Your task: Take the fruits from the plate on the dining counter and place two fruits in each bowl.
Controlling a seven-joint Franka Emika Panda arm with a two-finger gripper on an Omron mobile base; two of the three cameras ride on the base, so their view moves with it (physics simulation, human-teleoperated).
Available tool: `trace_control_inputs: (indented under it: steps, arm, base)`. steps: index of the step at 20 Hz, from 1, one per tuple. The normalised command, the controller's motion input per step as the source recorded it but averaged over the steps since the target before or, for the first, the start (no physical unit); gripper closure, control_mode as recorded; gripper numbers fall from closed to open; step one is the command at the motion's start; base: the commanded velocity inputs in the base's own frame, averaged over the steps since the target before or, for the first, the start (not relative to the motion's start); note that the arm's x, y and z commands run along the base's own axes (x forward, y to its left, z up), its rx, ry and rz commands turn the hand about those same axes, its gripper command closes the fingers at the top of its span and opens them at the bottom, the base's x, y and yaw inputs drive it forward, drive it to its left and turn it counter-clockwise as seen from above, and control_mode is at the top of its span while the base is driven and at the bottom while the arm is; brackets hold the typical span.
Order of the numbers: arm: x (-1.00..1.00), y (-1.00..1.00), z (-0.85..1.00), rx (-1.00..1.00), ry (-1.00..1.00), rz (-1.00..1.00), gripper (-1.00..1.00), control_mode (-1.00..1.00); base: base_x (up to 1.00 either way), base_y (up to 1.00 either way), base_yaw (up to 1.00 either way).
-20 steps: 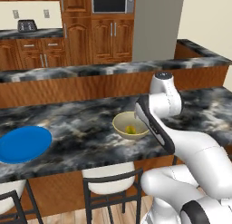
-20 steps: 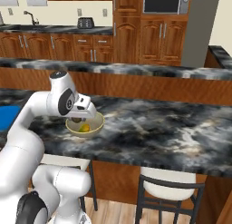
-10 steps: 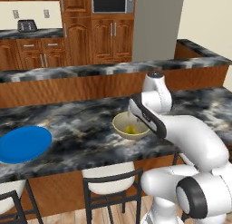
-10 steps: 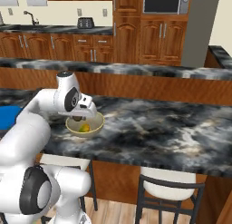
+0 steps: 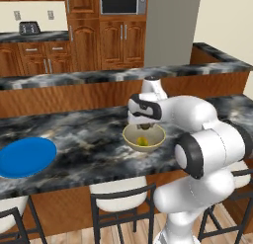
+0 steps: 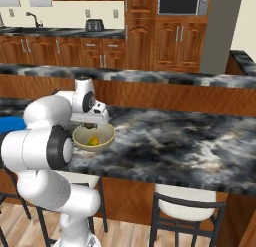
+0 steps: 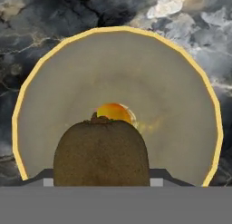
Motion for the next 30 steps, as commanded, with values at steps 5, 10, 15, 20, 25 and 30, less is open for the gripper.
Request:
trace_control_inputs:
  steps: [5,10,15,20,25,30]
  arm:
    - [0.29,0.00,-0.55,0.00,0.00,0.00,1.00,-1.00]
    - [0.01,0.00,-0.51,0.01,0.00,0.00,1.00,-1.00]
    - [0.00,0.00,-0.41,0.00,0.00,0.00,-1.00,-1.00]
    - [0.00,0.00,-0.03,0.00,0.02,0.00,-1.00,-1.00]
    - [0.00,0.00,0.00,0.00,0.00,0.00,-1.00,-1.00]
    - [-0.09,-0.20,0.46,0.01,0.00,0.00,-1.00,-1.00]
  base:
    - [0.00,0.00,0.00]
    - [0.00,0.00,0.00]
    - [0.00,0.00,0.00]
    - [0.00,0.00,0.00]
    - [0.00,0.00,0.00]
    - [0.00,0.00,0.00]
